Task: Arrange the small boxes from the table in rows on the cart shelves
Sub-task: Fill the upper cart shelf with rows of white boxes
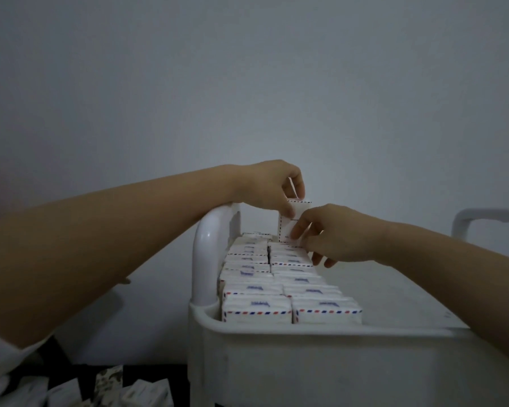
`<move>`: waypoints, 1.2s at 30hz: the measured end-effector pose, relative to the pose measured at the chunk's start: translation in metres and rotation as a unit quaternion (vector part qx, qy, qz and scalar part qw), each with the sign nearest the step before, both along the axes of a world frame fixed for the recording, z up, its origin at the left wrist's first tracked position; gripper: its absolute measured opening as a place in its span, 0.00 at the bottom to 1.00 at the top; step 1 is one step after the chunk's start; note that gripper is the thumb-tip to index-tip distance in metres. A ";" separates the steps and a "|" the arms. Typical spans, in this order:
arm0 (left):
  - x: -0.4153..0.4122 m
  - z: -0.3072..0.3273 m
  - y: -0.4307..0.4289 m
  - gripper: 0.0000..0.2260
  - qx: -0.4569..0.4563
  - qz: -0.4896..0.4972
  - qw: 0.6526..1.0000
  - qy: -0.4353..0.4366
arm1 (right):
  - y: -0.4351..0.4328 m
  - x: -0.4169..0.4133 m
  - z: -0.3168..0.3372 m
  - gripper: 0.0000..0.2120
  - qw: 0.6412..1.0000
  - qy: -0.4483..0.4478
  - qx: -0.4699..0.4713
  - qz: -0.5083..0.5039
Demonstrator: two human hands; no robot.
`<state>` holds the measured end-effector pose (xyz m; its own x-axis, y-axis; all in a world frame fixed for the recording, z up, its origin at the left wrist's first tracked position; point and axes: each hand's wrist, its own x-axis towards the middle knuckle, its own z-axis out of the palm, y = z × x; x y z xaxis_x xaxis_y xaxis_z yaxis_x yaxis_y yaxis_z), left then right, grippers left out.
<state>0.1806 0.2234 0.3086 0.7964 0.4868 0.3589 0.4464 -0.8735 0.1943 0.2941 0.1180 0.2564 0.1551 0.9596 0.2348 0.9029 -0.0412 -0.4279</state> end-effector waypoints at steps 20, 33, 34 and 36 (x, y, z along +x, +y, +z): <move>-0.014 0.002 -0.018 0.08 -0.034 0.057 0.996 0.058 | -0.004 0.005 -0.004 0.24 0.997 0.001 -0.076 -0.015; -0.163 -0.090 -0.085 0.09 -0.115 0.056 0.905 -0.406 | -0.077 -0.109 0.001 0.07 0.943 -0.088 0.290 0.137; -0.180 -0.107 -0.088 0.09 -0.130 0.066 0.905 -0.400 | -0.086 -0.127 -0.007 0.06 0.937 -0.087 0.298 0.159; -0.215 -0.146 -0.088 0.09 -0.160 0.088 0.908 -0.378 | -0.098 -0.161 -0.028 0.05 0.929 -0.089 0.311 0.182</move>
<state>-0.0342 0.1350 0.1629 0.2811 0.7576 0.5891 0.2064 -0.6472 0.7339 0.1333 0.0198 0.2281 -0.2467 0.6117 0.7517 0.8673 0.4853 -0.1103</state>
